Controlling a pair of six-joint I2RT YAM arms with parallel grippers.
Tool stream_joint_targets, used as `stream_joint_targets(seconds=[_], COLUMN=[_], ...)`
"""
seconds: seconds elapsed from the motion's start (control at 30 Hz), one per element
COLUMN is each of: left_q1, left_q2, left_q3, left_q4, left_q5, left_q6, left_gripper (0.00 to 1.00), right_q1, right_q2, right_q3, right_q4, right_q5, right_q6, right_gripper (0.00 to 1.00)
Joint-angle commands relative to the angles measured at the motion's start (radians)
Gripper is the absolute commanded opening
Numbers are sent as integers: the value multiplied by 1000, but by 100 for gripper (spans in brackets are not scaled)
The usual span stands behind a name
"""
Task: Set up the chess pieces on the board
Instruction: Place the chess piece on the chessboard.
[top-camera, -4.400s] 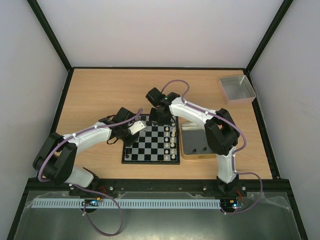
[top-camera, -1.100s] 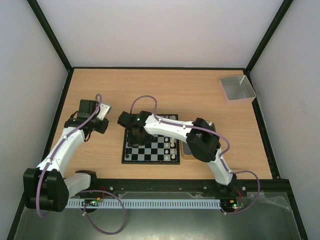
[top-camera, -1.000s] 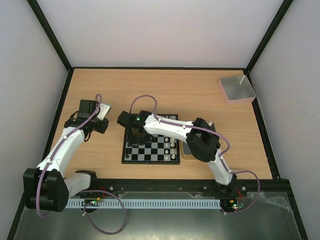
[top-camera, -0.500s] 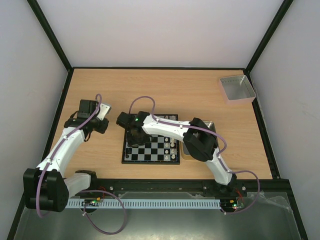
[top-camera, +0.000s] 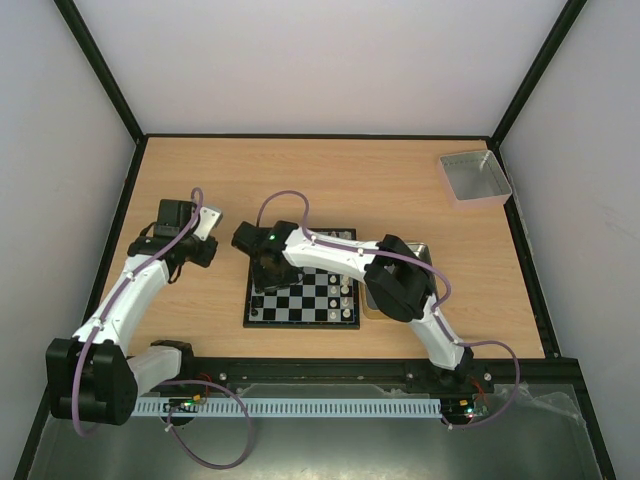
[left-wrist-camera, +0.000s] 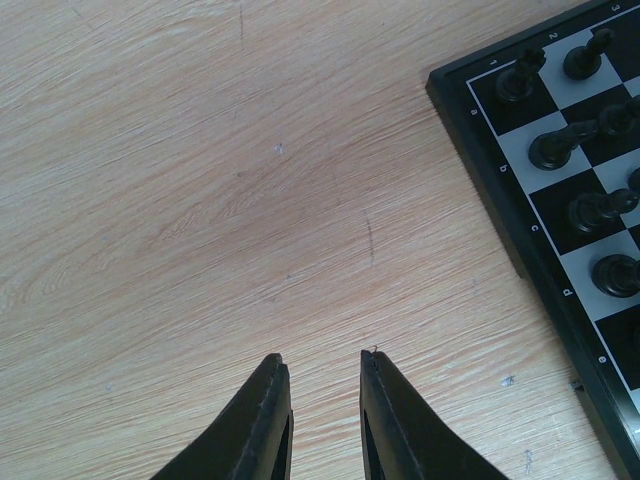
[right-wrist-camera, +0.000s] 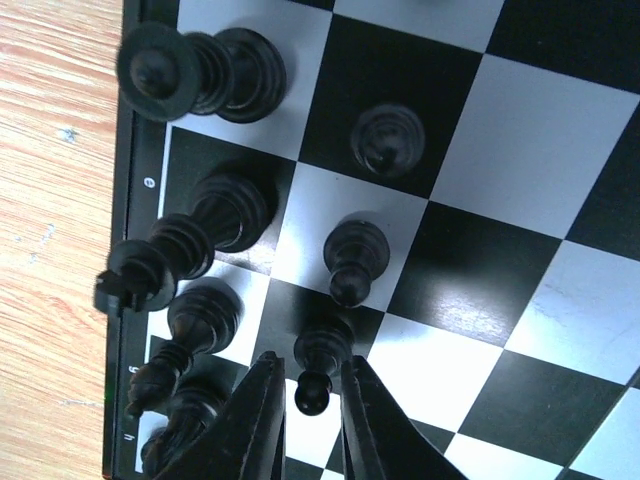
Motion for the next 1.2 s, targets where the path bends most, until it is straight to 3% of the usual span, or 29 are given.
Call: stream_joint_targets(seconds=[0.0,0.5,0.8,1.17], left_q1=[4,4,-7,-198], left_q2=[-16,3,0,-43], left_q3=[-2,23,117,20], left_q4=[-16,-48,-370,-418], left_q5=[17,47,236,150], left_q6=[10,27,232,281], left_gripper=[21,20,16,9], right_q1=[-8,-9,-30,-186], right_q2=[12,-90,-249,-491], right_q3=[43,56,51,-96], right_q4=[-28,-101,-189,-204], right_q5=[10,38,133,201], right_q6=[-6,3,14,37], right_gripper=[15,24,36,36])
